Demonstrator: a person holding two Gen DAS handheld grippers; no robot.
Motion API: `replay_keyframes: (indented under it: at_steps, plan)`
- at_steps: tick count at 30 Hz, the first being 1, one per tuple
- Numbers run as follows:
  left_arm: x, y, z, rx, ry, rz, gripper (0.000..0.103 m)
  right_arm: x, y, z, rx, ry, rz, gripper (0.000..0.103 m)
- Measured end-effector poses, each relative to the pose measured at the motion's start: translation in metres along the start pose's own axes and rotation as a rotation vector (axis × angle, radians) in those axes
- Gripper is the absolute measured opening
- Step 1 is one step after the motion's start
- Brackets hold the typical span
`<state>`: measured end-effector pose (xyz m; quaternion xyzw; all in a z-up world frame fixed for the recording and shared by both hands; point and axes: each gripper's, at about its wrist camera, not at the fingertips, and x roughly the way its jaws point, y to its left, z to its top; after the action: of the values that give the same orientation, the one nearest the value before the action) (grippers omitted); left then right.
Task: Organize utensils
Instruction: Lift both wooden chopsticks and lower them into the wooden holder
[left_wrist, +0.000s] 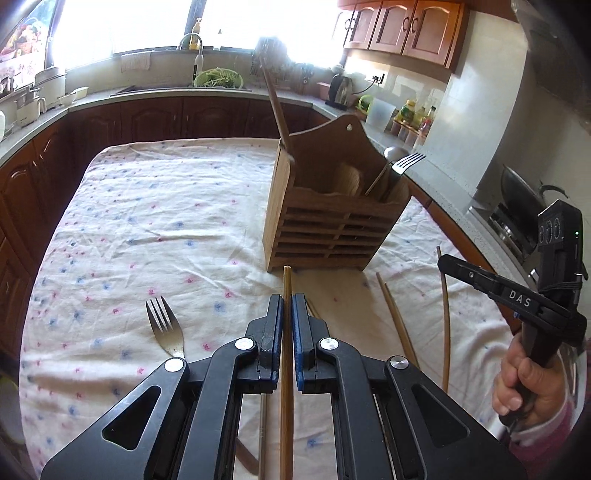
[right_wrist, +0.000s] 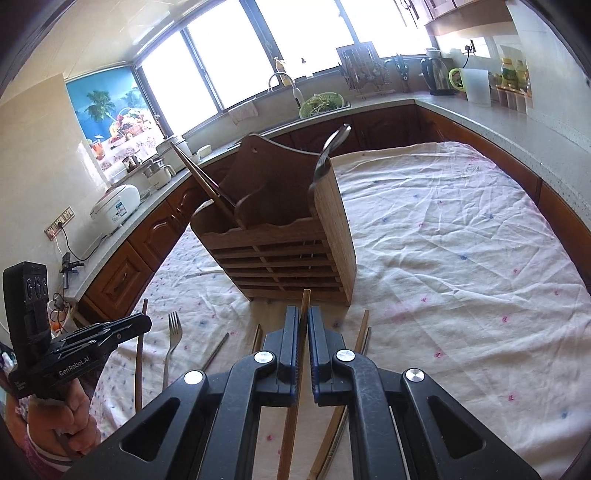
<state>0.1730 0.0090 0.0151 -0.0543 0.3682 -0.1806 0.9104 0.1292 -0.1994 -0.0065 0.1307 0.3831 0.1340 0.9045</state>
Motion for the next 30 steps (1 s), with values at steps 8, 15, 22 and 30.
replay_keyframes:
  at_steps: [8, 15, 22, 30]
  plan:
    - [-0.041, -0.006, 0.009, -0.005, -0.096, -0.043, 0.004, -0.031, 0.013, 0.009, -0.026, -0.07, 0.017, 0.005]
    - [-0.064, -0.011, 0.016, 0.002, -0.163, -0.065, 0.004, -0.063, 0.023, 0.022, -0.046, -0.156, 0.026, 0.005]
    - [-0.072, -0.01, 0.022, -0.003, -0.197, -0.071, 0.004, -0.072, 0.027, 0.029, -0.056, -0.189, 0.032, 0.004]
    - [-0.079, -0.008, 0.032, -0.008, -0.24, -0.068, 0.004, -0.076, 0.027, 0.041, -0.062, -0.218, 0.036, 0.004]
